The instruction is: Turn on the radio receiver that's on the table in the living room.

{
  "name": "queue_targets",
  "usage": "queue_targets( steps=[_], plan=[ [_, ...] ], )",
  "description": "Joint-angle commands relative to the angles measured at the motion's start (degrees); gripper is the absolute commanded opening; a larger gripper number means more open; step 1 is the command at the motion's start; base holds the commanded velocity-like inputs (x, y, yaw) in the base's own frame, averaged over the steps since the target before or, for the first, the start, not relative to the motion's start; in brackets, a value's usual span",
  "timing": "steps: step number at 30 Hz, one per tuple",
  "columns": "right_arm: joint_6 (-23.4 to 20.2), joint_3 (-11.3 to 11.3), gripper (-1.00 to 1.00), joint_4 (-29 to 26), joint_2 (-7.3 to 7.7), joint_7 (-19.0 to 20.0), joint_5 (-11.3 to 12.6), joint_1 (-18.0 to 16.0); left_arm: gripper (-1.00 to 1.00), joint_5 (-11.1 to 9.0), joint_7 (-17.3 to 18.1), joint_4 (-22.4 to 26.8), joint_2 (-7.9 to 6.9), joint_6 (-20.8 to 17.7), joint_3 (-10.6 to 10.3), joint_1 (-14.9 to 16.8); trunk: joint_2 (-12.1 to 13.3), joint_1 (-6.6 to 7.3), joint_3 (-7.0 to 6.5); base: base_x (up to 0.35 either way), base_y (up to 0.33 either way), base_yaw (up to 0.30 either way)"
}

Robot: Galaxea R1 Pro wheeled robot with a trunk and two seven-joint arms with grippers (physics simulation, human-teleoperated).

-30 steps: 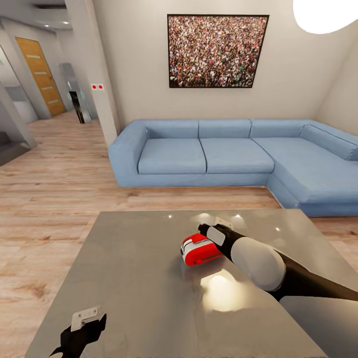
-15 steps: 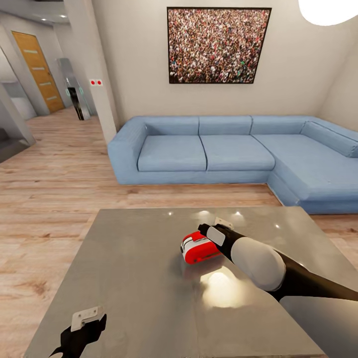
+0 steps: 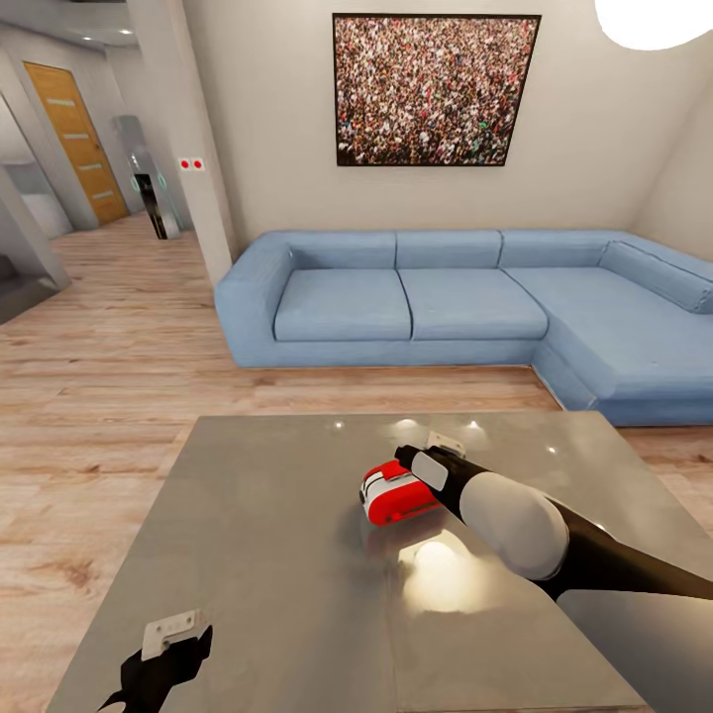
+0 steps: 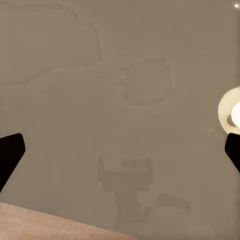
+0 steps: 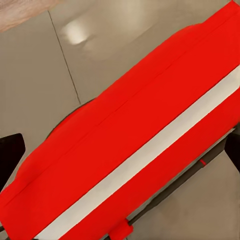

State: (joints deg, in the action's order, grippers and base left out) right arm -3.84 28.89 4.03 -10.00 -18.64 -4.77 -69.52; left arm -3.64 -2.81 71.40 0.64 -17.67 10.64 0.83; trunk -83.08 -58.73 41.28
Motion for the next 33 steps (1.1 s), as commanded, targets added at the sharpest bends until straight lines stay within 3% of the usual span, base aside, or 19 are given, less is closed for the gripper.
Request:
queue_targets(
  steps=[1,19,24,33],
  plan=[
    [-0.01,-0.05,1.00,0.01,0.00,0.00,-0.02,0.00,1.00,0.01,0.00,-0.01,0.02,0.00,0.00,0.00,0.00,0.00,0.00,0.000,0.000,0.000],
    [-0.03,-0.58,1.00,-0.16,0.00,0.01,-1.29,0.00,1.00,-0.13,0.09,0.06,0.22,-0.02,-0.09,-0.02,0.00,0.00,0.00,0.000,0.000,0.000],
    [-0.02,-0.53,1.00,-0.16,0.00,0.01,-1.26,0.00,1.00,-0.14,0.09,0.06,0.39,0.00,-0.09,-0.02,-2.01,-1.10,0.90,0.000,0.000,0.000],
    [0.02,-0.53,1.00,-0.16,0.00,0.09,-1.25,0.00,1.00,-0.14,0.09,0.05,0.49,0.00,-0.09,0.00,-2.01,-1.10,0.90,0.000,0.000,0.000]
  ],
)
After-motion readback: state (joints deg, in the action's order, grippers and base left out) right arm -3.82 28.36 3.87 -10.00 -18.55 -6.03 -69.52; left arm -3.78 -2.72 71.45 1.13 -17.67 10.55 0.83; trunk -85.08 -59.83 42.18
